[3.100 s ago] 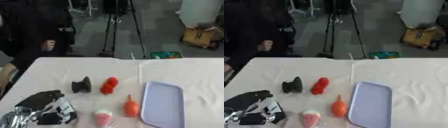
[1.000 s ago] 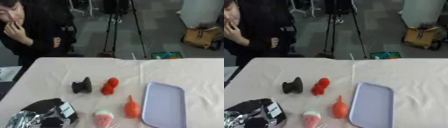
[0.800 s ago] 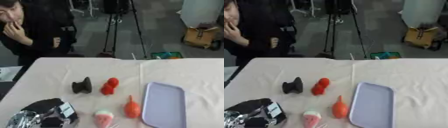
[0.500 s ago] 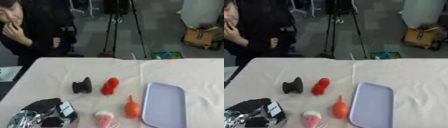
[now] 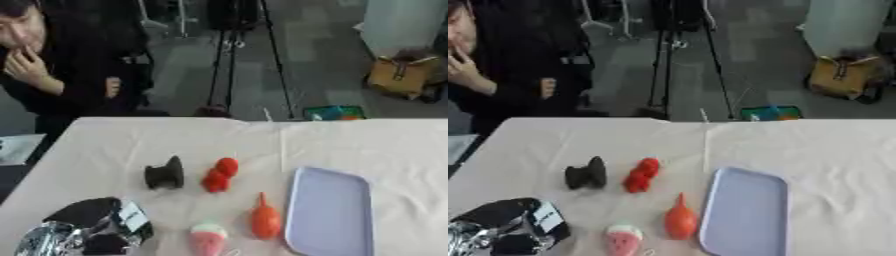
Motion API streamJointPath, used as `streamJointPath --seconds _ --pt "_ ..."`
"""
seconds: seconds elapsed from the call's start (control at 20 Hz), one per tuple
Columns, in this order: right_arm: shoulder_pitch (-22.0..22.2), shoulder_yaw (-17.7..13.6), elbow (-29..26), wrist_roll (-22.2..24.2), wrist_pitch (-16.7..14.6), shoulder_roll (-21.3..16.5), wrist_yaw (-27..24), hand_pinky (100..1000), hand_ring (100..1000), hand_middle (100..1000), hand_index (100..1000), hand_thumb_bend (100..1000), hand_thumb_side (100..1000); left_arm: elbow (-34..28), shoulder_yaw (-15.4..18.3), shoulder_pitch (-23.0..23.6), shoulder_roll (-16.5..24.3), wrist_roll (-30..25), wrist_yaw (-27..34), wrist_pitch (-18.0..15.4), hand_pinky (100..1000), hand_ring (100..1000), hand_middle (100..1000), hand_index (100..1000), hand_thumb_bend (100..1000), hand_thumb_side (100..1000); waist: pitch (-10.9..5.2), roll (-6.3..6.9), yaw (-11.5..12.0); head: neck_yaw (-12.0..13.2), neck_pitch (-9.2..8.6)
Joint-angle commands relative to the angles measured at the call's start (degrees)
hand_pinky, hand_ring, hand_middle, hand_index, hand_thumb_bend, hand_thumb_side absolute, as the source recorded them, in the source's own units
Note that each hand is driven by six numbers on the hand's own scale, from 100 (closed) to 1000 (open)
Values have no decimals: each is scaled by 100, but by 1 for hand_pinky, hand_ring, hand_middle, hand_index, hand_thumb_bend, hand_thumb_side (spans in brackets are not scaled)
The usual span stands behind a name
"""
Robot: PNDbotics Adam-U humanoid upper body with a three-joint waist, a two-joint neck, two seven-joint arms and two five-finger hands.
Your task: Pick up objects on the table and place them in the box.
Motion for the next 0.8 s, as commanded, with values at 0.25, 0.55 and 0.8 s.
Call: streamJointPath --seconds 0.25,0.55,0.8 --pt "-47 -35 -97 -24 38 -73 30 640 725 593 725 100 439 -192 15 -74 88 0 194 16 1000 1000 845 647 314 1000 -95 -1 7 10 -56" --pt "-52 -31 -97 -42 59 -84 29 638 725 592 725 100 438 -277 31 -91 119 0 250 68 1000 1000 830 638 254 1000 -113 9 21 -2 -63" --pt "-52 -28 -97 -55 70 -91 21 637 725 592 726 100 437 -476 46 -139 150 0 235 165 1000 1000 811 617 100 1000 -129 10 27 -12 -66"
